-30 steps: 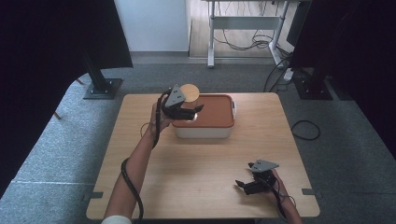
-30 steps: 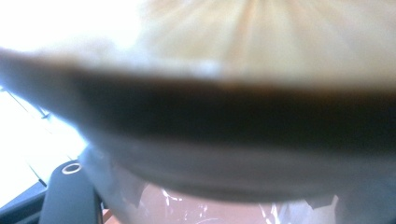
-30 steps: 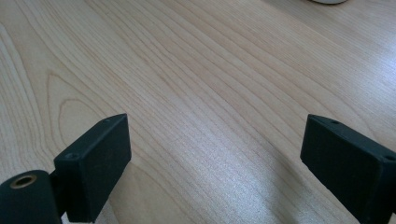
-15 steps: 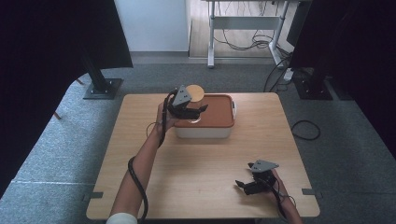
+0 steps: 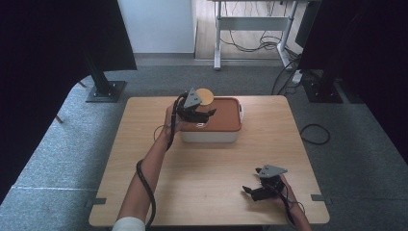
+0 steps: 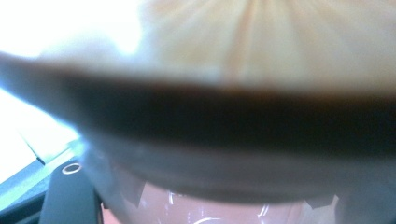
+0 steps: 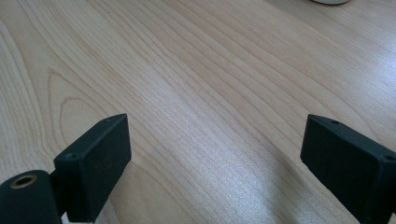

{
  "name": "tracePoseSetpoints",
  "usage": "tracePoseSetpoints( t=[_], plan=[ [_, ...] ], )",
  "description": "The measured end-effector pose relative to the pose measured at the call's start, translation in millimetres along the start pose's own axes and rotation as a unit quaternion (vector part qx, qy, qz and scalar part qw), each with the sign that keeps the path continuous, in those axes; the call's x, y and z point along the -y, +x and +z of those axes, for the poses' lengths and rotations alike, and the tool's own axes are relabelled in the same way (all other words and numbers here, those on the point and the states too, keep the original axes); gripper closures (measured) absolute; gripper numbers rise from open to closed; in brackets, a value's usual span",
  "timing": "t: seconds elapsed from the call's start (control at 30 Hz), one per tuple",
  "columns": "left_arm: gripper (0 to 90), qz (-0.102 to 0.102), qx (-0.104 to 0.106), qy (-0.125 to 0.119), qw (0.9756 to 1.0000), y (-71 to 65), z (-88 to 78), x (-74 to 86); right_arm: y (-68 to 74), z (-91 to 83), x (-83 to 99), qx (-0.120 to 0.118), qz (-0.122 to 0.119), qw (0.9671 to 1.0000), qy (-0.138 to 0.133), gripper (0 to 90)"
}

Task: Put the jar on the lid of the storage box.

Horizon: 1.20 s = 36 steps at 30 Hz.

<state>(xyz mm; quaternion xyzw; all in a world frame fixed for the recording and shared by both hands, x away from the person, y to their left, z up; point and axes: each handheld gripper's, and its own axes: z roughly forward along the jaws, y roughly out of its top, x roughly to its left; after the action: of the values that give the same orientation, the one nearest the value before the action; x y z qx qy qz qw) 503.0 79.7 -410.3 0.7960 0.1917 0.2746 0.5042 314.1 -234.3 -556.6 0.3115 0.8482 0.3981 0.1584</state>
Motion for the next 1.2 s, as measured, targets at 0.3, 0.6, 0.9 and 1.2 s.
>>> tracePoseSetpoints(
  t=[0.3,0.6,0.9,1.2],
  plan=[
    [25.2,-0.012,-0.006,0.007,0.9999,-0.3,8.7,5.8,0.0,0.0,0.0,0.0,0.0,1.0,0.0,8.1],
    [25.2,-0.017,-0.011,0.01,0.9998,-2.0,16.3,9.7,0.2,-0.1,0.1,0.001,-0.001,1.0,0.0,8.1],
    [24.8,-0.049,-0.008,0.003,0.9988,5.0,18.1,14.0,0.4,-0.1,0.0,0.001,-0.001,1.0,-0.001,8.1],
    [24.7,-0.096,-0.011,-0.011,0.9953,15.0,14.4,24.3,1.2,0.2,-0.1,0.002,-0.005,1.0,0.002,8.0]
  ],
)
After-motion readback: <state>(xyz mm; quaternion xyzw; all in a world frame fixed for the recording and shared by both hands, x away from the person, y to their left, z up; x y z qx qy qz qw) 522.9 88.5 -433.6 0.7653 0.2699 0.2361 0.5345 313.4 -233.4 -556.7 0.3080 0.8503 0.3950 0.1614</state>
